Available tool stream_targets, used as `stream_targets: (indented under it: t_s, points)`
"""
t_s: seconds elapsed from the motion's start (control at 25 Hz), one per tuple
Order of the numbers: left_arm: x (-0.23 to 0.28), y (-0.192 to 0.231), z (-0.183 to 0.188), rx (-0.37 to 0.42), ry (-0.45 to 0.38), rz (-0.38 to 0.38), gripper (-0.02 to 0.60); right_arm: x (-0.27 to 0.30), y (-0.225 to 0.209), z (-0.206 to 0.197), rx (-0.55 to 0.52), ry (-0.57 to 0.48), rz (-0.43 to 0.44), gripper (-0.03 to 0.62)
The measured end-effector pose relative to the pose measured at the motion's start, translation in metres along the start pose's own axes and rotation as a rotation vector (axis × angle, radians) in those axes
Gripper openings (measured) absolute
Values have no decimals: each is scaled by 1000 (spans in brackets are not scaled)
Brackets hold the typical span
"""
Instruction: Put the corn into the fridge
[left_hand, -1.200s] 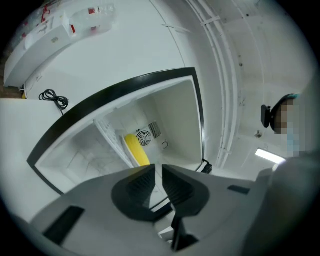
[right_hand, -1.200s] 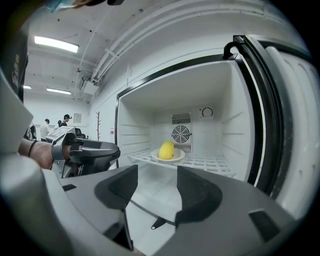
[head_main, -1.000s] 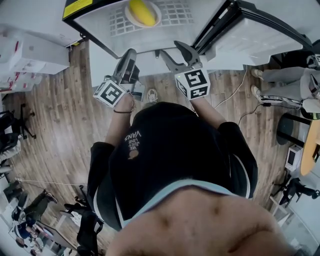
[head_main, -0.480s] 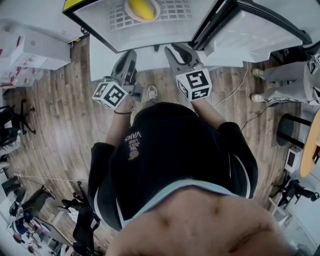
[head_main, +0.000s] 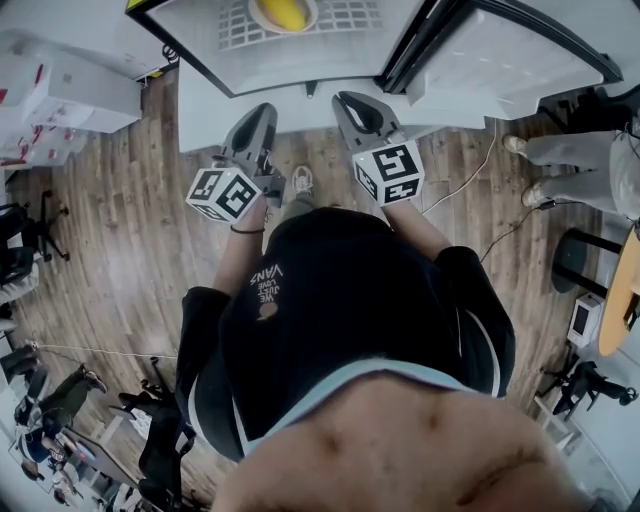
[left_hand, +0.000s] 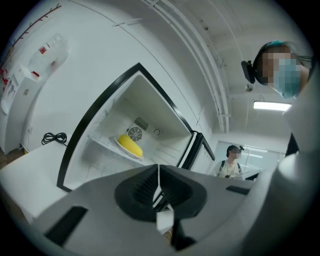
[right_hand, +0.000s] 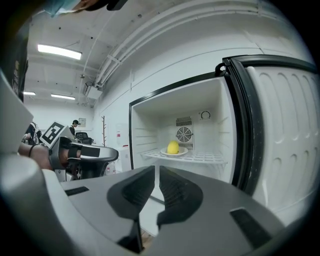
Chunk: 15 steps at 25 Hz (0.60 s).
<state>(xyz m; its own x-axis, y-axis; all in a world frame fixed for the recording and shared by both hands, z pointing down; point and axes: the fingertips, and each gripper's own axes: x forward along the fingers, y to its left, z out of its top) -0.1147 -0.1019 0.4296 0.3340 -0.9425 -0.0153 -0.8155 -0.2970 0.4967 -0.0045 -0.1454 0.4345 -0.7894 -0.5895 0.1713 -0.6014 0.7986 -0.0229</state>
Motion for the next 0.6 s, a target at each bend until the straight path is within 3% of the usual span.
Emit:
stream_targets:
  t_s: [0.6]
  points:
    - [-14,-12,-25,34,40,56,23,-27,9,-11,5,10,19,14]
